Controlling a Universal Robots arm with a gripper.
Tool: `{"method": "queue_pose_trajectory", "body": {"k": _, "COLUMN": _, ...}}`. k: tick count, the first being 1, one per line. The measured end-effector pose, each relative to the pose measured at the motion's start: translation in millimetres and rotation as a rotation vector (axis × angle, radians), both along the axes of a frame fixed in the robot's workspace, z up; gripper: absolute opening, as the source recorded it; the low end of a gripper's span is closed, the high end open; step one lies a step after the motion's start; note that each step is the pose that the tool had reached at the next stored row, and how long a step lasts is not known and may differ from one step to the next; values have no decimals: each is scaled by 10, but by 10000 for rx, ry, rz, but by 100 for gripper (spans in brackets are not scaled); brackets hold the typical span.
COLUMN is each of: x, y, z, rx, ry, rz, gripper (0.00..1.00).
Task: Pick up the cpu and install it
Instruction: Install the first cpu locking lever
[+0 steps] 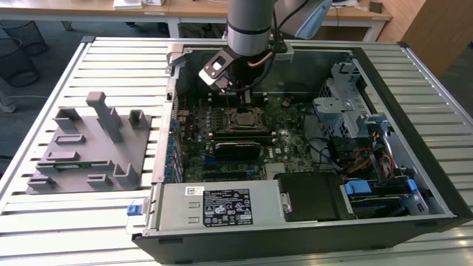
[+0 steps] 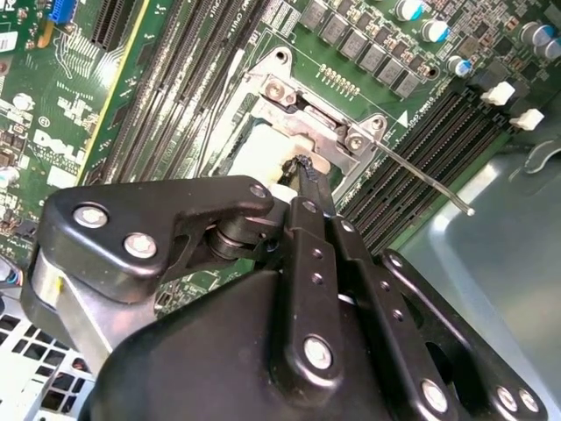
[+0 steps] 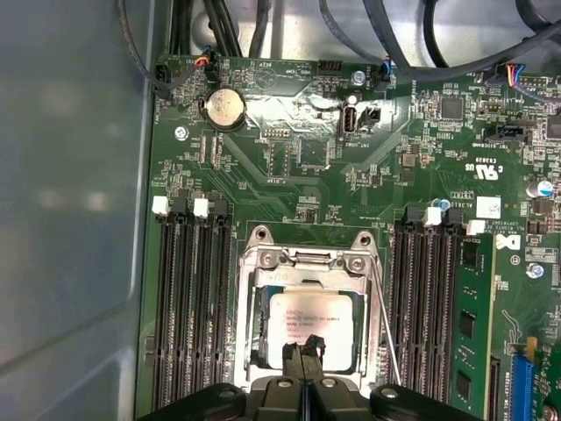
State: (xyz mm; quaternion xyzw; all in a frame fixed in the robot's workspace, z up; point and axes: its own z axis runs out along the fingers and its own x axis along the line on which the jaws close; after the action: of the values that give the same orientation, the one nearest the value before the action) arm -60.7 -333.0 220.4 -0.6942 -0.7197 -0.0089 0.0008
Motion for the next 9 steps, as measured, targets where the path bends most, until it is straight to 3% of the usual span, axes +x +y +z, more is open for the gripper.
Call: {"method": "queue_pose_trajectory", "body": {"k": 9, "x": 0, "y": 1, "z": 67, "rx": 2, "ry": -2, "rz": 0, "gripper": 11}}
